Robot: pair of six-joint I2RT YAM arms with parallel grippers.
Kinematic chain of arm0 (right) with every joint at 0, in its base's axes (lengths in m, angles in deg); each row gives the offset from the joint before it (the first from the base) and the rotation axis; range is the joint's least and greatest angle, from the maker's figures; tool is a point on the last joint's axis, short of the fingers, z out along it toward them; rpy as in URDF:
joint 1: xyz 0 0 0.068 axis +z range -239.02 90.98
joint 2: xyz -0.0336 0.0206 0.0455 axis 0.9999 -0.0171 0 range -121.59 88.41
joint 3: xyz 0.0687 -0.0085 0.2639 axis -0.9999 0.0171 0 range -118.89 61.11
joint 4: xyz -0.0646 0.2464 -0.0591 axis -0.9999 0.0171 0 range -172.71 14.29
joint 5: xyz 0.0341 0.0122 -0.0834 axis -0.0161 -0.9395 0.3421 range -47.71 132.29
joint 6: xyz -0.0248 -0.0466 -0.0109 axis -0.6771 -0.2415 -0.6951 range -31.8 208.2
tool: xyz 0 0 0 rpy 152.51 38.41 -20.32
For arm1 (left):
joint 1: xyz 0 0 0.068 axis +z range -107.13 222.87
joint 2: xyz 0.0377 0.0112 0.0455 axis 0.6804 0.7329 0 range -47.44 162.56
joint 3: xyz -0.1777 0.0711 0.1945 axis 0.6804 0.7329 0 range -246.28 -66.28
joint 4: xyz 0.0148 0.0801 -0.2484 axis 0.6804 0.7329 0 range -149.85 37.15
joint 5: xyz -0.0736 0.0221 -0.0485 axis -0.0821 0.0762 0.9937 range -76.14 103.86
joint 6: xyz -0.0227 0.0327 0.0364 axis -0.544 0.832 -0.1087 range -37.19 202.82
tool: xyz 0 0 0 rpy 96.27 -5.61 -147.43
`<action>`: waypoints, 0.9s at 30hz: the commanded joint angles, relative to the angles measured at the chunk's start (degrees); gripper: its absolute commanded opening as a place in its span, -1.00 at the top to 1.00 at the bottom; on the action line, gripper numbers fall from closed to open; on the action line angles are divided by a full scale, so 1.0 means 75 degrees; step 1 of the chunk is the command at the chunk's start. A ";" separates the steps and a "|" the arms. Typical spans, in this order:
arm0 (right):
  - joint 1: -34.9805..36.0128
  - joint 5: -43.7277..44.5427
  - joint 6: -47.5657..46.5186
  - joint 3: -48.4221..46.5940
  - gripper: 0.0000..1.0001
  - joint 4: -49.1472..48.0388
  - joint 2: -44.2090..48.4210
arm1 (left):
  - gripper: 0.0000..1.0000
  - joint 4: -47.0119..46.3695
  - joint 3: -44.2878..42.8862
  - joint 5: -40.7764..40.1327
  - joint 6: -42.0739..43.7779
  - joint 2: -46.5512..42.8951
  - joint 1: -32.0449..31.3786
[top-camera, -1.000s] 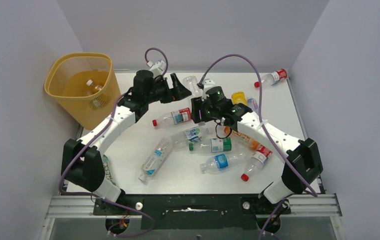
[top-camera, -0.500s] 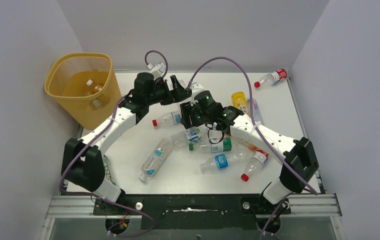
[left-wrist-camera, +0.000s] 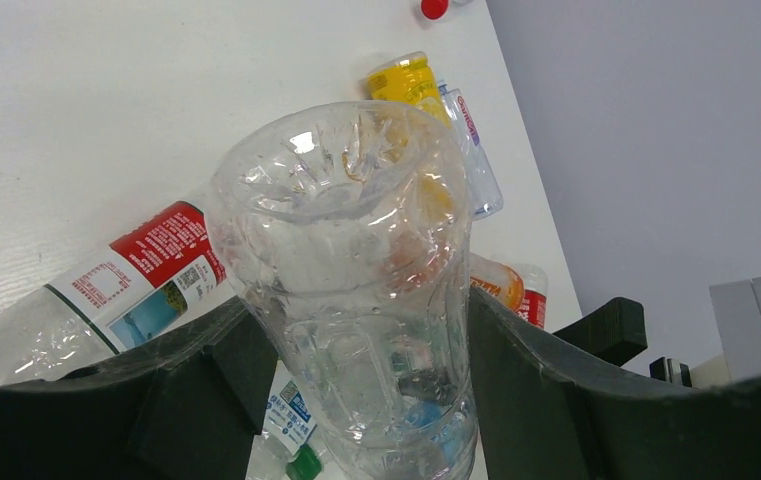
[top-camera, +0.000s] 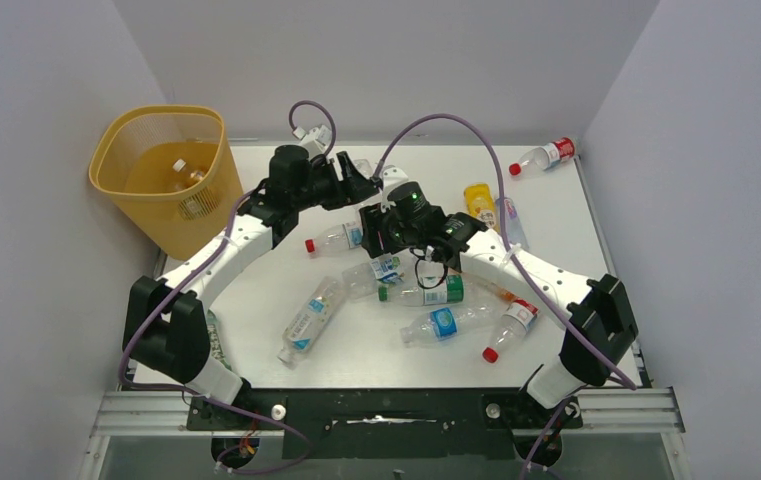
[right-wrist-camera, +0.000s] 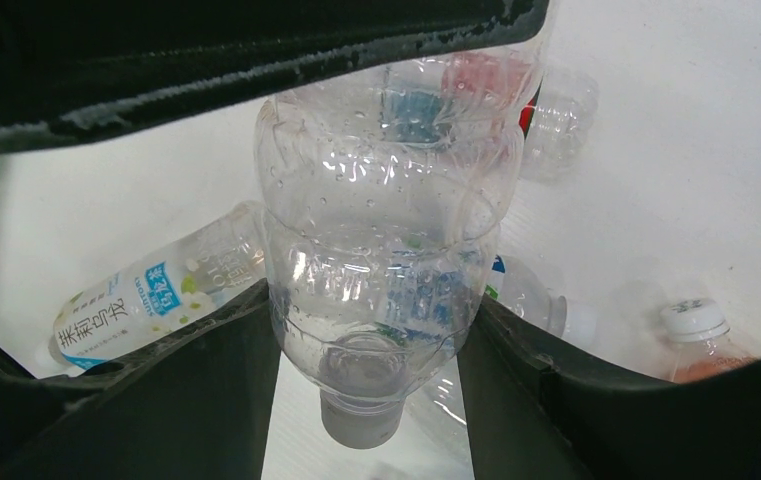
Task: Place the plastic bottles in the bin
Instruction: Pick up the plastic bottle at the center of the board.
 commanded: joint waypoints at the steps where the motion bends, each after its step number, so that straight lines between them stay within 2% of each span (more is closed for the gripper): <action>1: 0.0234 -0.0287 -0.0075 -0.0332 0.20 -0.0425 0.0061 | -0.05 -0.0436 0.0030 0.0063 0.0111 -0.0045 -0.0116; 5: 0.0233 -0.0303 -0.0050 -0.0346 0.20 -0.0448 0.0041 | 0.11 -0.0491 0.0096 0.0094 0.0127 -0.0047 -0.0127; 9: 0.0247 -0.0314 -0.0030 -0.0347 0.17 -0.0459 -0.0006 | 0.16 -0.0456 0.0110 0.0016 0.0170 -0.0089 -0.0125; 11: 0.0240 -0.0297 -0.0015 -0.0368 -0.08 -0.0427 -0.0020 | 0.18 -0.0362 0.0091 -0.0115 0.0278 -0.0142 -0.0127; 13: 0.0253 -0.0235 0.0020 -0.0371 -0.53 -0.0390 -0.0004 | 0.19 -0.0188 0.0013 -0.0259 0.0442 -0.0164 -0.0127; 14: 0.0248 -0.0202 0.0029 -0.0372 -0.66 -0.0378 0.0010 | 0.19 -0.0064 -0.0047 -0.0322 0.0528 -0.0174 -0.0122; 17: 0.0242 -0.0152 0.0062 -0.0371 -0.86 -0.0349 0.0037 | 0.19 0.0176 -0.0183 -0.0472 0.0725 -0.0193 -0.0070; 21: 0.0248 -0.0089 0.0128 -0.0433 -0.99 -0.0221 0.0079 | 0.19 0.0473 -0.0357 -0.0612 0.0957 -0.0223 0.0066; 27: 0.0227 0.0265 0.0217 -0.0511 -0.97 0.0172 0.0562 | 0.19 0.0993 -0.0790 -0.0611 0.1315 -0.0337 0.0731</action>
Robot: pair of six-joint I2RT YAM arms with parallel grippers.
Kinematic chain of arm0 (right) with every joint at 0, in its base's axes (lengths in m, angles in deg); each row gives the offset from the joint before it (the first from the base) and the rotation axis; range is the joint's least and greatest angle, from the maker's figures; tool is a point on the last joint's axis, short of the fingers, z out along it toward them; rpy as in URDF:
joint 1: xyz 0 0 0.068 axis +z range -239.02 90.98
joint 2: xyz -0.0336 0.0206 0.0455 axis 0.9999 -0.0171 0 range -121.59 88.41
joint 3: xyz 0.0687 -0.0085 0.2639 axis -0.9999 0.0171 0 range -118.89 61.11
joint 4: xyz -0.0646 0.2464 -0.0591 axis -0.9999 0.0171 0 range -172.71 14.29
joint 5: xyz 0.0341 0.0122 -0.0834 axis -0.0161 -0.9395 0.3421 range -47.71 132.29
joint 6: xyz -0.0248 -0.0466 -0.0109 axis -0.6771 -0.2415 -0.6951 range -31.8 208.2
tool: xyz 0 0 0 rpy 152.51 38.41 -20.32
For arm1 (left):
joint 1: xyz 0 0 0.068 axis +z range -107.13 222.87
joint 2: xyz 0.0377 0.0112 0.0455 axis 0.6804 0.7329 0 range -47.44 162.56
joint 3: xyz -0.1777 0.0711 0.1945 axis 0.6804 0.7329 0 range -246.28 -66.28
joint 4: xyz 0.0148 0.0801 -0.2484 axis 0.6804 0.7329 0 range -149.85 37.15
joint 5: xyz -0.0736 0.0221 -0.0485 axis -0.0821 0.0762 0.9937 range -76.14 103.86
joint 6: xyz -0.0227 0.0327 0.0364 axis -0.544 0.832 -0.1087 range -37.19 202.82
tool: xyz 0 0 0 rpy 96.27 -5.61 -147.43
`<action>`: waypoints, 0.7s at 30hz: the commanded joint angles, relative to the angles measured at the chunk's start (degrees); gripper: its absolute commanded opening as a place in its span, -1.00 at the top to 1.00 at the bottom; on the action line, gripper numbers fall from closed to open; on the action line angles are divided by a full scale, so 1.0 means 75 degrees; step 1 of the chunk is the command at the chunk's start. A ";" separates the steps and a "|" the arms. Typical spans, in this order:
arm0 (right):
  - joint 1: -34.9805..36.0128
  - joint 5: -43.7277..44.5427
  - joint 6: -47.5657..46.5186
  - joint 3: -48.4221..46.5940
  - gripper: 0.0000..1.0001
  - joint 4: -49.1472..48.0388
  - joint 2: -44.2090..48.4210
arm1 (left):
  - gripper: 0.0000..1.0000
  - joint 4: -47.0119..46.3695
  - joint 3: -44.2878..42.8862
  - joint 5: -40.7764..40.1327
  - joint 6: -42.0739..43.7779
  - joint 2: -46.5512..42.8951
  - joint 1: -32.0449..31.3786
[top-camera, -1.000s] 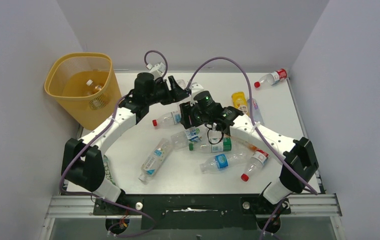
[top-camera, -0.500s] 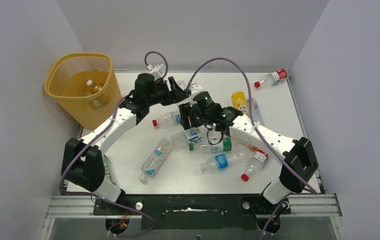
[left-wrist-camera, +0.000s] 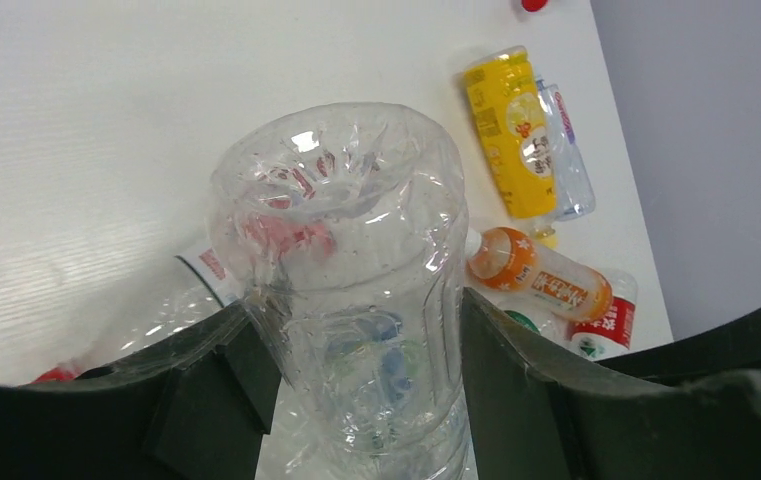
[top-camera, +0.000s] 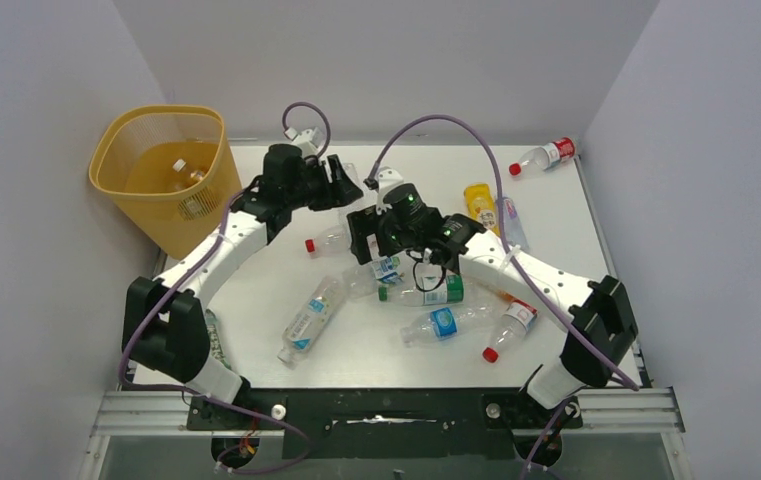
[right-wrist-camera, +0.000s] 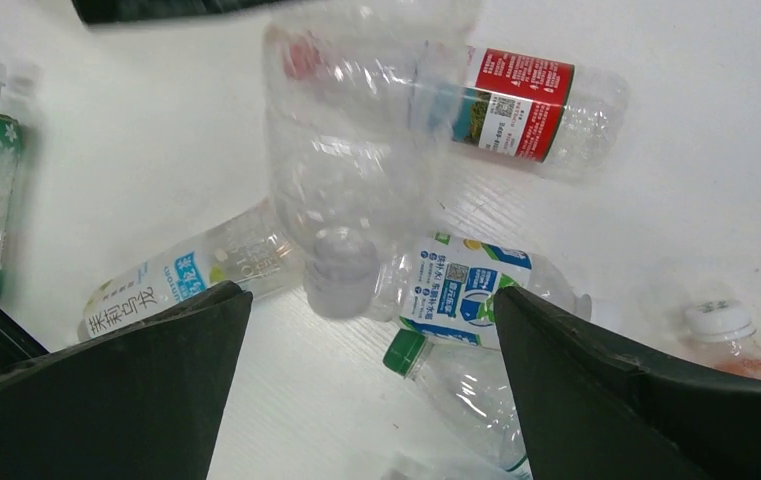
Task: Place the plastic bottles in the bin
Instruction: Pick up the plastic bottle at the center of the board, then place the plastic bottle in the trash bin.
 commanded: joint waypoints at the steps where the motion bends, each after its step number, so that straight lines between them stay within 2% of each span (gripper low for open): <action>1: 0.0029 0.0376 0.0154 -0.0388 -0.97 0.0108 0.0653 | 0.19 0.0258 -0.0835 -0.0125 0.0496 -0.0351 0.0605; 14: -0.0139 0.0871 0.0428 0.0287 -0.95 0.0211 0.1404 | 0.18 0.1629 -0.3166 -0.0241 0.1281 -0.0549 0.2445; 21: -0.0150 0.0710 0.0533 0.0534 -0.96 -0.0014 0.1313 | 0.18 0.1748 -0.4384 0.0097 0.1064 -0.0498 0.4266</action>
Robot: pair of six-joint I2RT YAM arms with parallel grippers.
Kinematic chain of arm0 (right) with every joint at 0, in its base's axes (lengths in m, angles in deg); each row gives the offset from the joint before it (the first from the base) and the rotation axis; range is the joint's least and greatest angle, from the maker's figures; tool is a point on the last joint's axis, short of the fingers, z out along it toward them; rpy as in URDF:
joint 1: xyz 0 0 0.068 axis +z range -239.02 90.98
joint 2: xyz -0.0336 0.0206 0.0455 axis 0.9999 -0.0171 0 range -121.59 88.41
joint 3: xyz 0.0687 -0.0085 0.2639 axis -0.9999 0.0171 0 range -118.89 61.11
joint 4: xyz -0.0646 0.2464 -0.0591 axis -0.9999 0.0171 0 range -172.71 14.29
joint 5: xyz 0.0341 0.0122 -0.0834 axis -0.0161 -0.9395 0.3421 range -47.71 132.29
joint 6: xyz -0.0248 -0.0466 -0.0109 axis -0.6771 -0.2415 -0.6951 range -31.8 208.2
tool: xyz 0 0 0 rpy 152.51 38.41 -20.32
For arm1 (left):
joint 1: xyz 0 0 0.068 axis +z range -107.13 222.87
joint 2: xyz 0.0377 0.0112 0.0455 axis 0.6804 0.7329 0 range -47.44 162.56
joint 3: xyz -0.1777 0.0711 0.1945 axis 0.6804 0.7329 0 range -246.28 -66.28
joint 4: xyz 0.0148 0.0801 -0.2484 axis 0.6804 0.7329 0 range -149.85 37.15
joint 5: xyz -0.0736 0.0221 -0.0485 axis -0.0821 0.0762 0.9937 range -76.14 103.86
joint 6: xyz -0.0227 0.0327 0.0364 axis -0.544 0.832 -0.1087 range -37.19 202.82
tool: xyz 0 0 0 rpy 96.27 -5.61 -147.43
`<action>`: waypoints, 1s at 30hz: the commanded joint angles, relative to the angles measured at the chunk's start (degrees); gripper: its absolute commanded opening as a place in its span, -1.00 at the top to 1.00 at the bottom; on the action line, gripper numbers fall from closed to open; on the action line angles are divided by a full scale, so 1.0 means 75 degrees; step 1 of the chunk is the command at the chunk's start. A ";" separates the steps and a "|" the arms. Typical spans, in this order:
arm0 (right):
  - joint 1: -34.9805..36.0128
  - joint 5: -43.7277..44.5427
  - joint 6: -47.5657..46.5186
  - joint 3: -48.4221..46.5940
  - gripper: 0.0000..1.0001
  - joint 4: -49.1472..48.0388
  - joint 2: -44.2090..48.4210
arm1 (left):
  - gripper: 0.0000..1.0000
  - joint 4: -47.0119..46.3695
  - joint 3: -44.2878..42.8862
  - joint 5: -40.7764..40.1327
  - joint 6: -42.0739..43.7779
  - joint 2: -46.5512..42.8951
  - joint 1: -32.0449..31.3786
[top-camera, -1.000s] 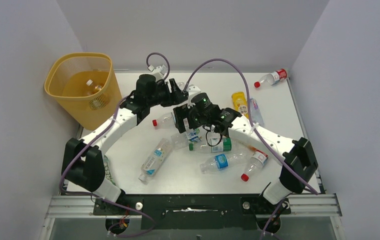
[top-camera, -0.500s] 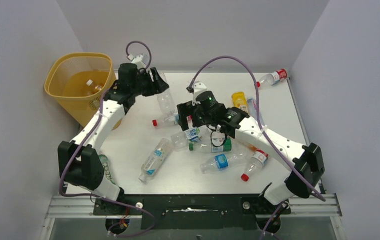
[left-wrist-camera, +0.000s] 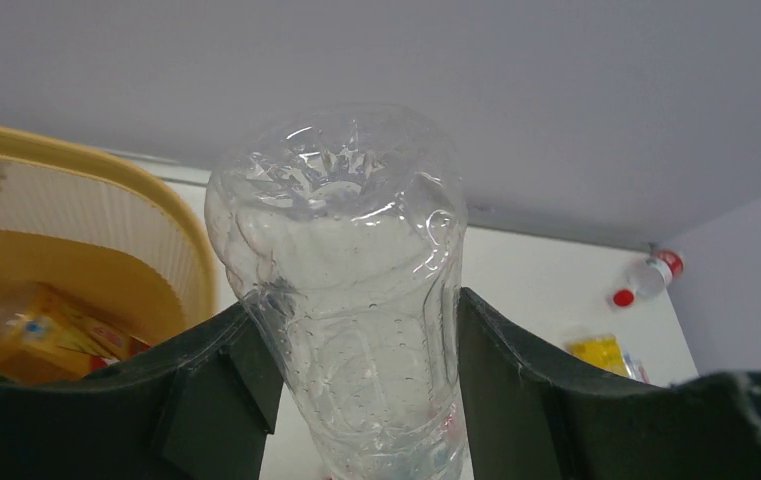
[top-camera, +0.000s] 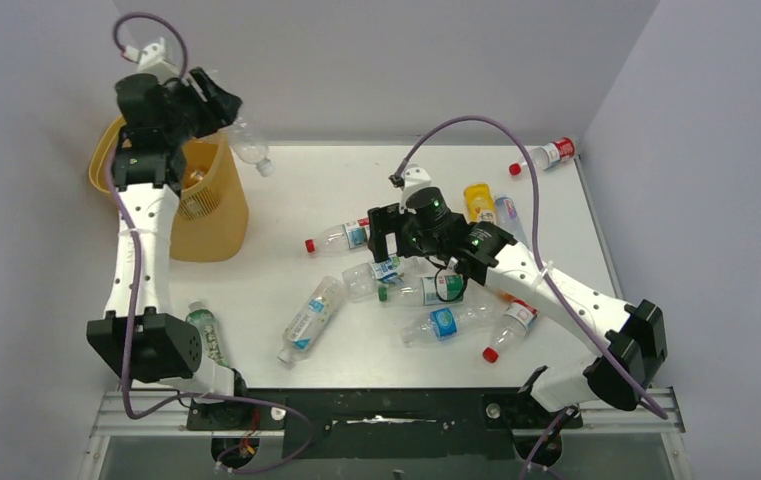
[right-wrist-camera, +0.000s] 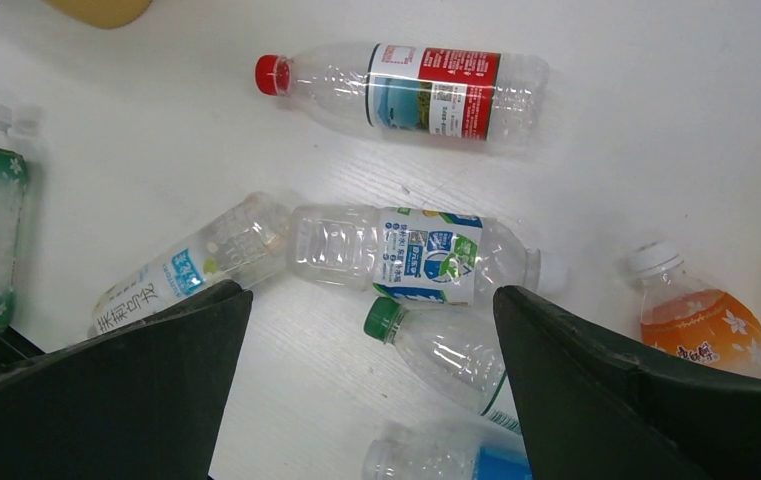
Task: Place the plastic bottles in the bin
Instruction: Place the plastic bottle in the trash bin.
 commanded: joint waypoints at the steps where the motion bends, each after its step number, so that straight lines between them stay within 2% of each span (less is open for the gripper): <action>1: -0.0076 0.0032 0.0138 0.0086 -0.96 -0.0380 0.0022 | 0.18 -0.0081 -0.0982 0.0253 -0.0107 -0.0294 0.1203; 5: -0.0092 -0.0041 0.0173 0.0174 -0.96 -0.0440 -0.0025 | 0.17 -0.0242 -0.1534 0.0353 -0.0373 -0.0171 0.2148; 10: -0.0095 -0.0086 0.0199 0.0214 -0.96 -0.0477 -0.0089 | 0.15 -0.0272 -0.1958 -0.0486 0.0043 -0.0013 0.2374; 14: -0.0097 -0.0087 0.0202 0.0204 -0.96 -0.0467 -0.0132 | 0.12 -0.0327 -0.1759 -0.0912 0.0326 0.0015 0.2378; 20: -0.0100 -0.0100 0.0187 0.0147 -0.96 -0.0443 -0.0223 | 0.02 -0.0556 -0.0873 -0.1633 0.0491 -0.0205 0.2384; 23: -0.0104 -0.0142 0.0189 0.0138 -0.96 -0.0431 -0.0272 | -0.11 -0.0529 -0.0673 -0.1776 0.0486 -0.0213 0.2379; 26: -0.0100 -0.0221 0.0193 0.0100 -0.96 -0.0431 -0.0355 | -0.32 -0.0422 -0.0624 -0.1765 0.0419 -0.0184 0.2370; 30: -0.0109 -0.0316 0.0189 0.0089 -0.96 -0.0472 -0.0482 | -0.45 -0.0231 -0.0599 -0.1667 0.0303 -0.0160 0.2374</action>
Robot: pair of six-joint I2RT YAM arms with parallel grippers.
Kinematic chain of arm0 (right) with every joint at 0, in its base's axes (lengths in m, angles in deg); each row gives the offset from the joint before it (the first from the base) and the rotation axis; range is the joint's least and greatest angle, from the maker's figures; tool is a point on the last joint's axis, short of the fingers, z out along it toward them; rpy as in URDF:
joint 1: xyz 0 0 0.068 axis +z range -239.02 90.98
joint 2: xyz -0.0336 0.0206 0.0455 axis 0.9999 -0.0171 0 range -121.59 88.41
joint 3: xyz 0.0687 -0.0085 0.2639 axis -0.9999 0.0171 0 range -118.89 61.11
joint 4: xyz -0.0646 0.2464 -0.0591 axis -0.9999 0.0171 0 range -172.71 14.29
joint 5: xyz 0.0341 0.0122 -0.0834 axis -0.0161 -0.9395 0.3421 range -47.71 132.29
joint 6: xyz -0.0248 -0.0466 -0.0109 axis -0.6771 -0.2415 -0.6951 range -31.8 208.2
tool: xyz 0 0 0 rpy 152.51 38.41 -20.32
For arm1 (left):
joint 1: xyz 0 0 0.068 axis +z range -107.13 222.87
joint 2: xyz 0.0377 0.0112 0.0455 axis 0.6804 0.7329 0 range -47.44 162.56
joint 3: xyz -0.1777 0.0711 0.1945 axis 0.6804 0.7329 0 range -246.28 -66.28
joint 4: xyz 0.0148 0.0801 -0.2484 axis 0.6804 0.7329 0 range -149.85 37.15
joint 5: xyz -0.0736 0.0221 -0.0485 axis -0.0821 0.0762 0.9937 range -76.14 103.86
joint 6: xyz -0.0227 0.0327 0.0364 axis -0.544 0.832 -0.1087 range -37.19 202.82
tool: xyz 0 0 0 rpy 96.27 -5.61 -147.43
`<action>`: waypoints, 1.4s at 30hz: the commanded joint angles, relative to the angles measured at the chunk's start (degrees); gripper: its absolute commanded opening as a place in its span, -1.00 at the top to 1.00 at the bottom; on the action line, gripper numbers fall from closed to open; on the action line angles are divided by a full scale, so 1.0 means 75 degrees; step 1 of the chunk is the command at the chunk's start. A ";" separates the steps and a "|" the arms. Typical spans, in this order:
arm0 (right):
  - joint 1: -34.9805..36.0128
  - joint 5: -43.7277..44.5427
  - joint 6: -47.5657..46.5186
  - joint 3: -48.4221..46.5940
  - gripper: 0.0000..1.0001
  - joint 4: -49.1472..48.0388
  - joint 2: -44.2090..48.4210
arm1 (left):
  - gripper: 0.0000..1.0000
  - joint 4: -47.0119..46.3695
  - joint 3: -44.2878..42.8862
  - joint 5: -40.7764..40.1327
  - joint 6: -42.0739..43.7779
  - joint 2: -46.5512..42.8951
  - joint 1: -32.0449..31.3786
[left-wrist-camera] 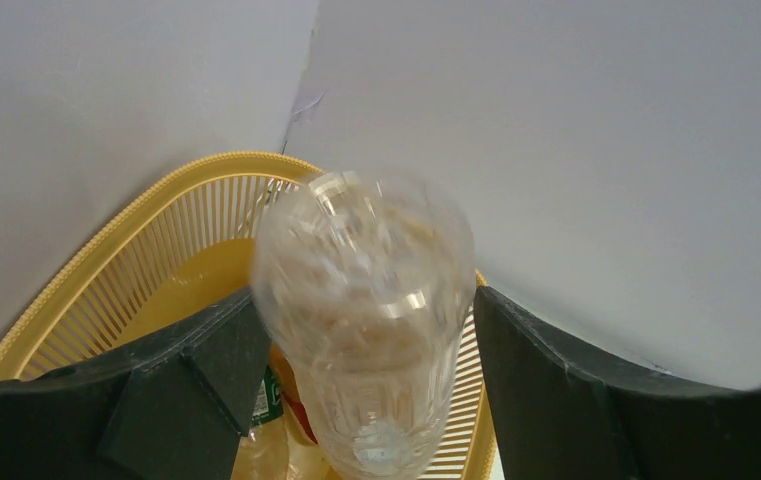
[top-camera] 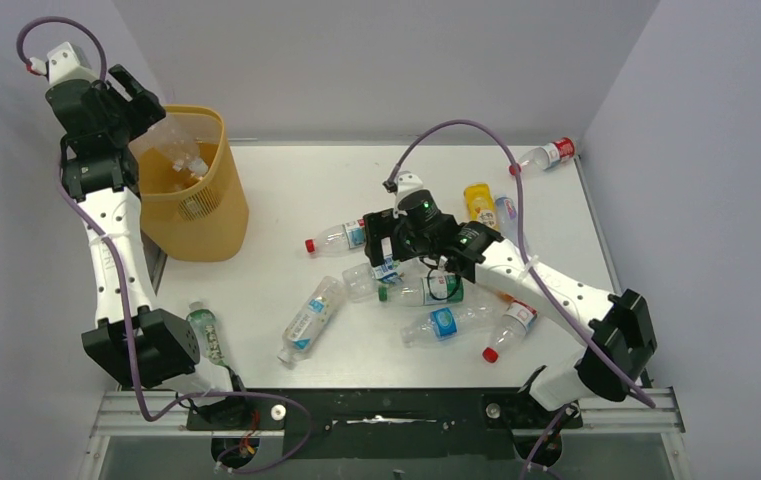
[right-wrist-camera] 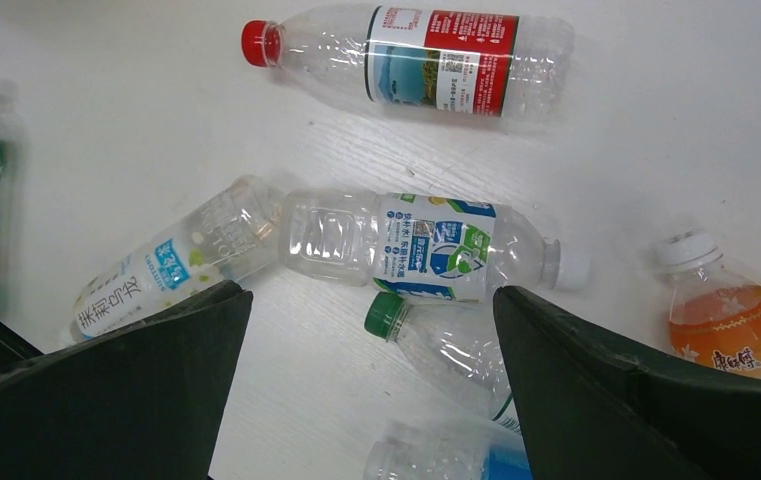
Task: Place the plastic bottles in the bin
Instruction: Place the plastic bottle in the trash bin, then pick up the plastic bottle at the center of the board.
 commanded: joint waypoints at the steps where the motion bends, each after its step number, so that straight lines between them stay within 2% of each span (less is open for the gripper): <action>1: -0.0052 -0.0127 0.0043 -0.0111 -0.96 -0.0369 -0.0071 | -0.53 -0.0235 -0.0081 -0.0039 -0.0047 -0.0186 0.0012; 4: -0.0052 -0.0190 -0.0009 -0.0158 -0.96 -0.0384 -0.0235 | -0.62 -0.0193 0.0022 0.0013 -0.0075 -0.0264 0.0000; 13: -0.0187 -0.0228 -0.0354 -0.0537 -0.96 -0.0301 -0.0722 | -0.65 -0.0114 0.0240 0.0377 -0.0255 -0.0584 -0.0088; 18: -0.0789 -0.0555 -0.0708 -0.0894 -0.96 -0.0306 -0.1007 | -0.66 0.0277 0.0008 -0.0008 0.0072 -0.0667 -0.1346; 21: -0.1153 -0.0675 -0.1119 -0.1203 -0.96 -0.0399 -0.1266 | -0.67 0.0242 0.0260 -0.0159 0.0095 -0.0840 -0.2138; 30: -0.1741 -0.0920 -0.2375 -0.2853 -0.95 -0.0505 -0.3028 | -0.67 0.0717 0.0885 -0.2091 0.0880 -0.1000 -0.4842; 36: -0.2181 -0.1973 -0.2408 -0.3291 -0.96 -0.1090 -0.3916 | -0.68 0.0471 0.2590 -0.2088 0.0739 -0.1516 -0.5542; 42: -0.2372 -0.2982 -0.2288 -0.3594 -0.96 -0.1743 -0.4488 | -0.67 0.0468 0.3259 -0.1851 0.0560 -0.1795 -0.5651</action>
